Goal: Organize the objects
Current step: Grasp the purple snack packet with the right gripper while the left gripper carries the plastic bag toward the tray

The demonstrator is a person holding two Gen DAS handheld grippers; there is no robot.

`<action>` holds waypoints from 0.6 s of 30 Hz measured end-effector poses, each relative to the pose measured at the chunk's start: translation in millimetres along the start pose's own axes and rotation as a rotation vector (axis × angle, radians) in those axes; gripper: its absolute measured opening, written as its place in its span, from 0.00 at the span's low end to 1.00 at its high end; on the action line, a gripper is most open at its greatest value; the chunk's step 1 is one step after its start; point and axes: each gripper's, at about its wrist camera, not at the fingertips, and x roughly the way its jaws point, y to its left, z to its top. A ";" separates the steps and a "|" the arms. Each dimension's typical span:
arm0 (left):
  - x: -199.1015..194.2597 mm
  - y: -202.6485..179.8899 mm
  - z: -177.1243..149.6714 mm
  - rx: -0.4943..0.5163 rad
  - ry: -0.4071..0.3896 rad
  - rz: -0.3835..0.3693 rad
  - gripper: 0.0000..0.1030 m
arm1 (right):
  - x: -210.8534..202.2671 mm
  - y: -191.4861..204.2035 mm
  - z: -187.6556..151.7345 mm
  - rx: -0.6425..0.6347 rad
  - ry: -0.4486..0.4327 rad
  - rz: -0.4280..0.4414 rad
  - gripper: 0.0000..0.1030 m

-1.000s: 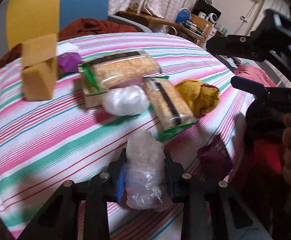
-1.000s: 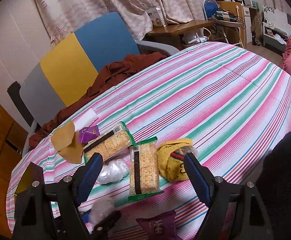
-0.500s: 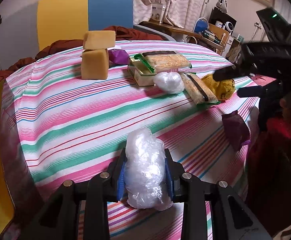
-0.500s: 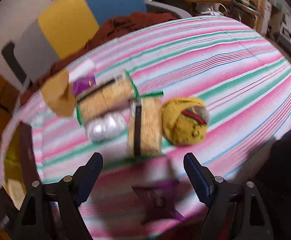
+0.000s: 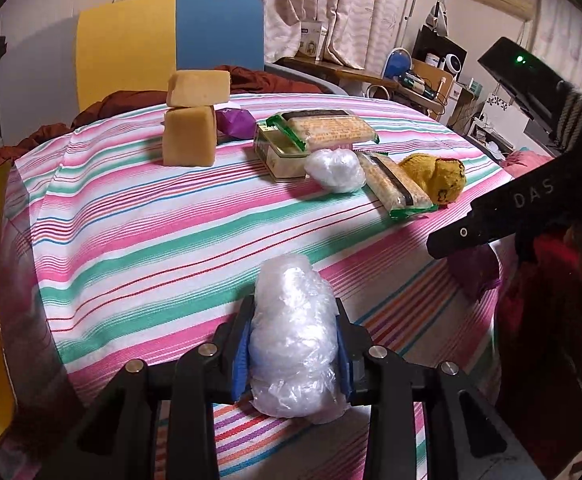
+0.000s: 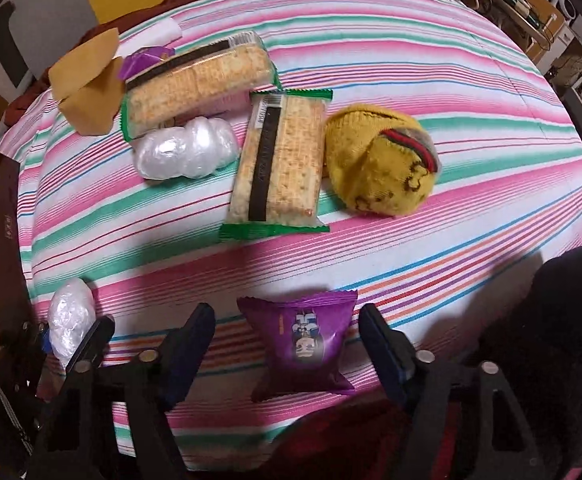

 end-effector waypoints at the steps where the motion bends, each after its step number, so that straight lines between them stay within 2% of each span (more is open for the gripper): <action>1: 0.1 0.9 0.1 -0.004 -0.001 -0.004 0.35 | 2.0 -0.1 0.0 0.001 0.008 0.001 0.63; 3: 0.3 1.9 0.3 -0.008 -0.002 -0.009 0.35 | 5.2 1.2 -0.7 -0.014 0.026 -0.007 0.54; 4: 0.4 1.9 0.2 -0.006 -0.004 -0.010 0.35 | 6.7 2.8 -1.3 -0.024 0.032 -0.015 0.53; 10: 0.0 0.7 -1.3 -0.005 -0.012 -0.010 0.35 | 5.8 16.0 -5.1 -0.093 -0.007 -0.032 0.50; 14: 0.5 -1.5 -1.9 0.008 -0.016 -0.001 0.35 | 10.7 30.5 -0.5 -0.099 -0.072 0.015 0.50; 18: -0.6 -2.5 -3.0 0.020 -0.017 0.005 0.35 | 14.7 33.5 -4.5 -0.120 -0.125 0.011 0.50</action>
